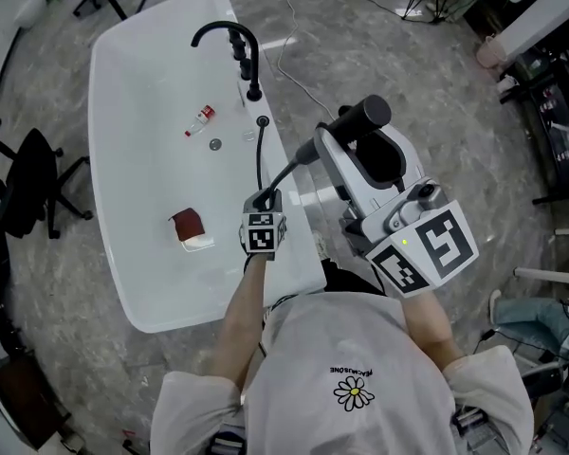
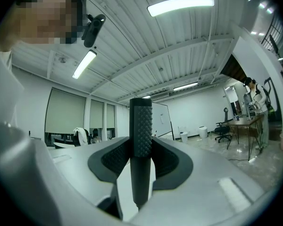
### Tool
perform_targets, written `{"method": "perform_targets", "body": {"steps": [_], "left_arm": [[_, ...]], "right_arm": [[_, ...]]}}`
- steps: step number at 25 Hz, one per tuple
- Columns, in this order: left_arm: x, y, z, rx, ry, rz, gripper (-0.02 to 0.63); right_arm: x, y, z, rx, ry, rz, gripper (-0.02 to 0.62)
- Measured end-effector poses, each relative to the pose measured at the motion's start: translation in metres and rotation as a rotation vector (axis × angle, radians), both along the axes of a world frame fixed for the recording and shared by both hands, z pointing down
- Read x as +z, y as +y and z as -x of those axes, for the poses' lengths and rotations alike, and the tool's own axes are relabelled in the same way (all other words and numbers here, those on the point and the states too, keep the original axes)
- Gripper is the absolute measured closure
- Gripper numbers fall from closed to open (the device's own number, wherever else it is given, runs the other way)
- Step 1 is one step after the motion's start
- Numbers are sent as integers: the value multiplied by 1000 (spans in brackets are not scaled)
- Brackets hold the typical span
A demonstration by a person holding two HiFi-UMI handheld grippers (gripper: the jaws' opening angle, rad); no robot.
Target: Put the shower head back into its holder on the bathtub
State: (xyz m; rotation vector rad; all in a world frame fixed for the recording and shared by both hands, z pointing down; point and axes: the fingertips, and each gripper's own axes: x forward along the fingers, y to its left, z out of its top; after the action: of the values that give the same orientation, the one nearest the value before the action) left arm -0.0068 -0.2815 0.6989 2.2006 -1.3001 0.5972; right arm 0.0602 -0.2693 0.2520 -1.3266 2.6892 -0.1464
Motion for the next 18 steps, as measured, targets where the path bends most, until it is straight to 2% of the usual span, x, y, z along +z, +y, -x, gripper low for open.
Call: {"method": "perform_targets", "body": {"steps": [5,9,14,18], "left_arm": [[-18,-22,20,-59,-16,-34,543],[-48,-53,42,-121,-38,-123,545],[-116,-102,54,-203,-16,-304,545],[-196,-142,50,-205,14,-505,548]], "right_arm": [[-9,-15,4,-8,5,-26,454],[-15,-22,2,-2,28,-60,454],[-23,-25,-13,15,30,-92,454],[-31,-28,-25,32,29,-116,454]]}}
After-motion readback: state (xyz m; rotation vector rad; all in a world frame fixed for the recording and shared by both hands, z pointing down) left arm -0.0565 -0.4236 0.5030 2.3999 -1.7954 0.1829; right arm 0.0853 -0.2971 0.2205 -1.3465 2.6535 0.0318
